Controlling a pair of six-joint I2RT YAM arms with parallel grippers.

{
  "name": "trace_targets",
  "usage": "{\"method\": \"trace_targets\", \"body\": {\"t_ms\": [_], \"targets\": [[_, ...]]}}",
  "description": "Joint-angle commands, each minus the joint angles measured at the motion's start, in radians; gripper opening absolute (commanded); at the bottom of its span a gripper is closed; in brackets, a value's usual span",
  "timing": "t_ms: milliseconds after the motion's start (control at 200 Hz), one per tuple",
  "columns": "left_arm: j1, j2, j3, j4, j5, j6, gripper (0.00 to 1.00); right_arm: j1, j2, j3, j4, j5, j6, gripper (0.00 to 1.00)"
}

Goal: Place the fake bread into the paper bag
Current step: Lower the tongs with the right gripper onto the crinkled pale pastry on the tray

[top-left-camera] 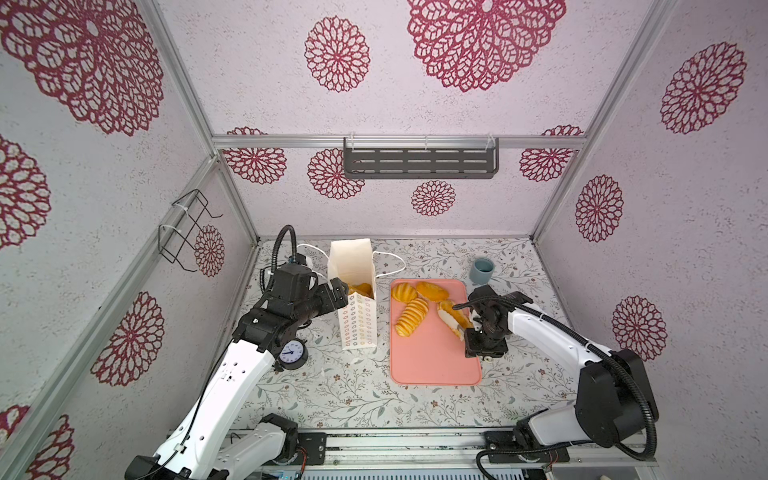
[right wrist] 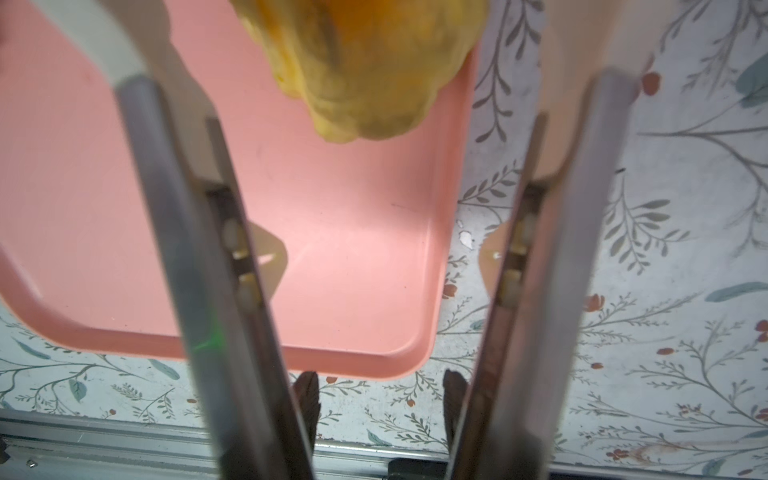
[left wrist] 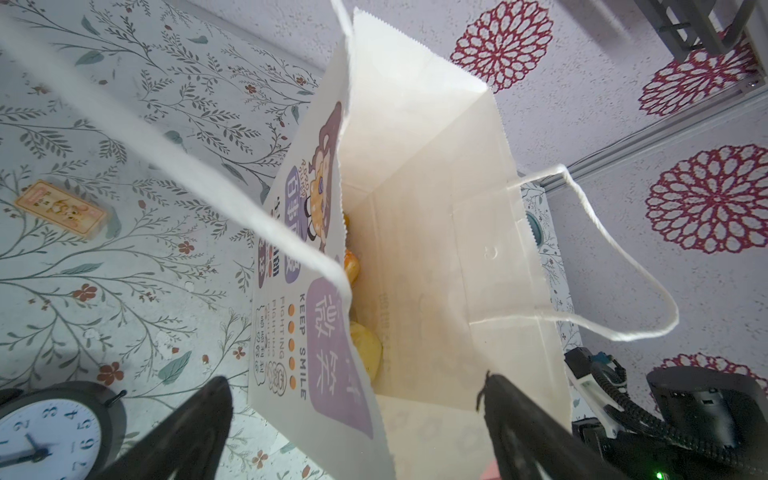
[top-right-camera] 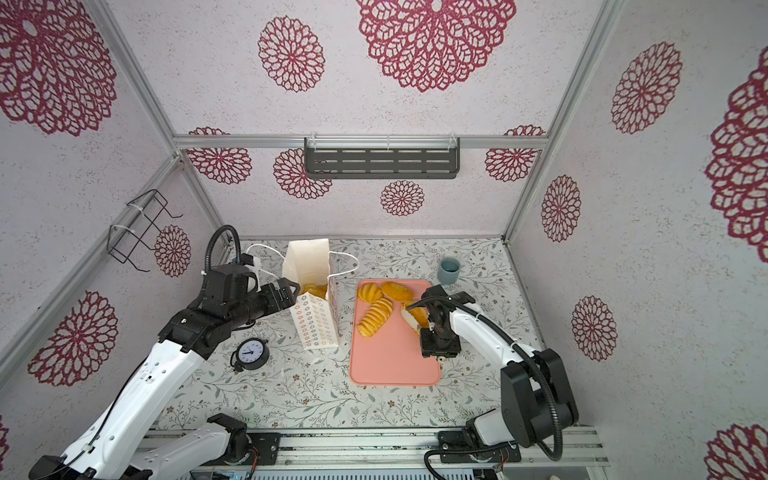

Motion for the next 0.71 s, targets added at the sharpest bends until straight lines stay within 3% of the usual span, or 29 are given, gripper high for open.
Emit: {"method": "trace_targets", "body": {"t_ms": [0,365,700], "targets": [[0.005,-0.008,-0.016,0.042,0.012,0.002,0.97,0.019,-0.005,0.034,-0.041,-0.022,-0.018,0.50],[0.012,-0.007,-0.036,0.068,0.016,0.007,0.97,0.101,0.002,0.049,-0.079,-0.038,0.016,0.46],[0.018,-0.015,-0.053,0.078,0.025,0.005,0.97,0.113,0.069,0.057,-0.076,0.101,0.031,0.45]]}}
